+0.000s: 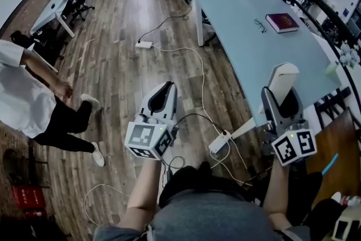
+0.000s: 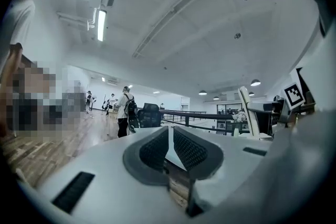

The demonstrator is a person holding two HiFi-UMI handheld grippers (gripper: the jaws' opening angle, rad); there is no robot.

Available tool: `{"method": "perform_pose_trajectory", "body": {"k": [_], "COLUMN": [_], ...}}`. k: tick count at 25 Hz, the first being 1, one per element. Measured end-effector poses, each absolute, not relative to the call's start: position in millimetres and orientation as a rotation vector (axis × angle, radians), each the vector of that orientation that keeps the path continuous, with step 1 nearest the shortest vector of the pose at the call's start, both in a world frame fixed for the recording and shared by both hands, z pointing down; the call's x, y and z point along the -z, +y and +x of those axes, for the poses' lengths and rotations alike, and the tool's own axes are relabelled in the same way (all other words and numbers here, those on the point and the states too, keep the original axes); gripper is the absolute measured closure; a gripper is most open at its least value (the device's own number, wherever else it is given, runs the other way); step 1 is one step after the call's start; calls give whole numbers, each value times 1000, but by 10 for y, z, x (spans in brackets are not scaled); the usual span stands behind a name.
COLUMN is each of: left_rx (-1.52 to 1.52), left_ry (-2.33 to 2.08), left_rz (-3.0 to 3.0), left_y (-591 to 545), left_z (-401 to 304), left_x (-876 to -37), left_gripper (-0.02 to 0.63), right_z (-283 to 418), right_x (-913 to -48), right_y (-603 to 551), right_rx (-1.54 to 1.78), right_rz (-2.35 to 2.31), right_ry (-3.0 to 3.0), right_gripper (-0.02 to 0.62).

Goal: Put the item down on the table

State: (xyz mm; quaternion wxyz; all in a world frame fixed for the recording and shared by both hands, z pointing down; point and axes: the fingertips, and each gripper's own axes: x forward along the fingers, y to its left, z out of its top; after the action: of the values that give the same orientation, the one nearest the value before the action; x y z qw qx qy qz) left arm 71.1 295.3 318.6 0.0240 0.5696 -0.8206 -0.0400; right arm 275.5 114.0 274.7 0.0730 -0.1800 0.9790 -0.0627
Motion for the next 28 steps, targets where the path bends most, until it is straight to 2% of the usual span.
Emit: {"method": "perform_pose_trajectory", "body": {"k": [14,28], "left_rx": [109,149], "left_ry": [-2550,-2511], "left_rz": [1757,1778], "left_y": [2709,1961], "left_z": [464,-1031], "left_x": [-3237,-3360], "left_gripper": [574,574], "right_z": [2498,1147], "right_x": [-2505,-2500], "right_y": [899,182], "right_rx": [142,142], "right_rz": [-544,-626], "right_ry": [2868,2842], "right_gripper": [276,278]}}
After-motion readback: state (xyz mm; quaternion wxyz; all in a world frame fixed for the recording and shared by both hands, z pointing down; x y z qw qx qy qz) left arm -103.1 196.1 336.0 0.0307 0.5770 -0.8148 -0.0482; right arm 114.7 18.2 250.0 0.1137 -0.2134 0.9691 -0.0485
